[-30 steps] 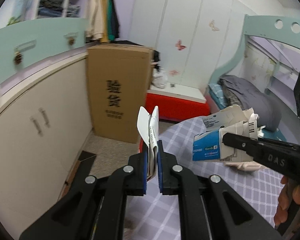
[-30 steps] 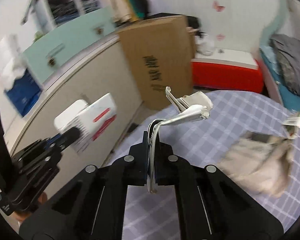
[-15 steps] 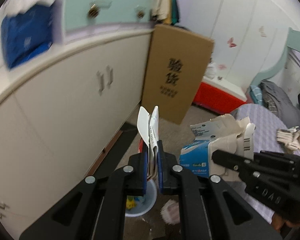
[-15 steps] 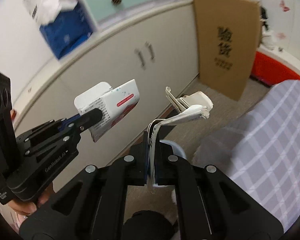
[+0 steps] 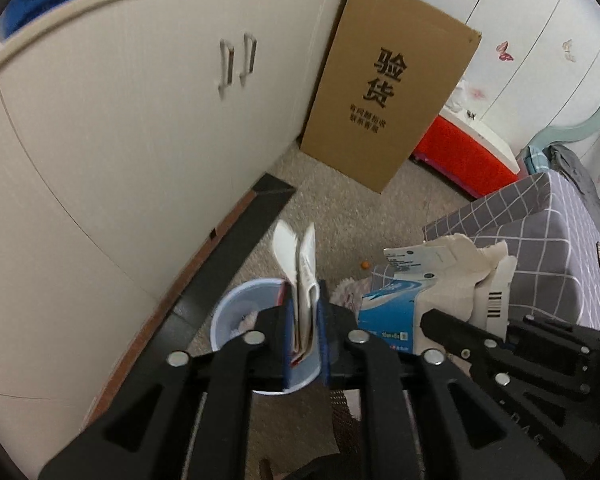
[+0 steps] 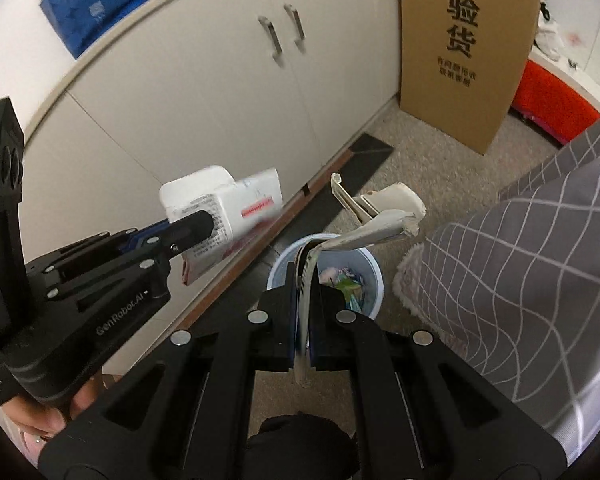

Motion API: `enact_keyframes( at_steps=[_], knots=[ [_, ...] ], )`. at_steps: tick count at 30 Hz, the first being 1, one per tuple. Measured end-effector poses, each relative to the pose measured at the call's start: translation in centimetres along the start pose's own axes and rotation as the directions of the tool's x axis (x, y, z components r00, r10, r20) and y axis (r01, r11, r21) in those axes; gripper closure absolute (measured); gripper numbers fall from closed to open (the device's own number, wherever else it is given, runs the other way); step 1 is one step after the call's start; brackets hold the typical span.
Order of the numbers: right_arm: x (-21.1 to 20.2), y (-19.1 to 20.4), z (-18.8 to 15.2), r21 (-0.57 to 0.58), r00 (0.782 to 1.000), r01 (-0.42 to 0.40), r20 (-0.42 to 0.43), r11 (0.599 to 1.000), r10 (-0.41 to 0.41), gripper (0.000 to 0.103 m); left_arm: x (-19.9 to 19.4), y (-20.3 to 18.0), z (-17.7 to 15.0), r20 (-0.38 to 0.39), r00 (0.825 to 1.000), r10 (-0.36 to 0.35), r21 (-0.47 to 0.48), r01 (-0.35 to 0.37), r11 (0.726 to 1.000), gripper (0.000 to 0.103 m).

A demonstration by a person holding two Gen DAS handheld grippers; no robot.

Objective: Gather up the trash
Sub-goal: 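Carry both items over the blue bin and open the left gripper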

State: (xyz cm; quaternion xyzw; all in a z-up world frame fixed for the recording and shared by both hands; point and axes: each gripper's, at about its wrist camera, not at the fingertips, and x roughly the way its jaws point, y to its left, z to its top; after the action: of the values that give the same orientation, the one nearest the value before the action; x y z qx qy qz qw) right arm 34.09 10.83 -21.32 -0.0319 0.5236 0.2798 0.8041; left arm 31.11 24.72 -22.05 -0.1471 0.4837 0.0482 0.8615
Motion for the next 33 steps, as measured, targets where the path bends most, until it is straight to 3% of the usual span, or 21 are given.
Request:
enact_keyframes(
  at_steps=[1, 2, 28, 33],
  knots=[
    [0.4, -0.2, 0.0, 0.004, 1.000, 0.007, -0.007, 1.000, -0.007, 0.098, 0.4, 0.2, -0.1, -0.018, 1.000, 0.013, -0.008, -0.013, 1.000, 0.045],
    [0.8, -0.2, 0.0, 0.007, 1.000, 0.010, -0.013, 1.000, -0.010, 0.098, 1.0, 0.5, 0.0, -0.038, 0.999, 0.035, -0.022, -0.036, 0.999, 0.036],
    [2.8, 1.9, 0.3, 0.001, 0.998, -0.016, -0.059, 1.000, 0.016, 0.098, 0.4, 4.6, -1.4, -0.032, 0.994, 0.108, -0.083, -0.110, 0.990, 0.032],
    [3.2, 2.3, 1.0, 0.022, 0.996, -0.061, -0.057, 0.998, 0.062, 0.095, -0.4, 6.2, -1.4, -0.008, 0.989, 0.145, -0.122, -0.145, 0.982, 0.032]
  ],
)
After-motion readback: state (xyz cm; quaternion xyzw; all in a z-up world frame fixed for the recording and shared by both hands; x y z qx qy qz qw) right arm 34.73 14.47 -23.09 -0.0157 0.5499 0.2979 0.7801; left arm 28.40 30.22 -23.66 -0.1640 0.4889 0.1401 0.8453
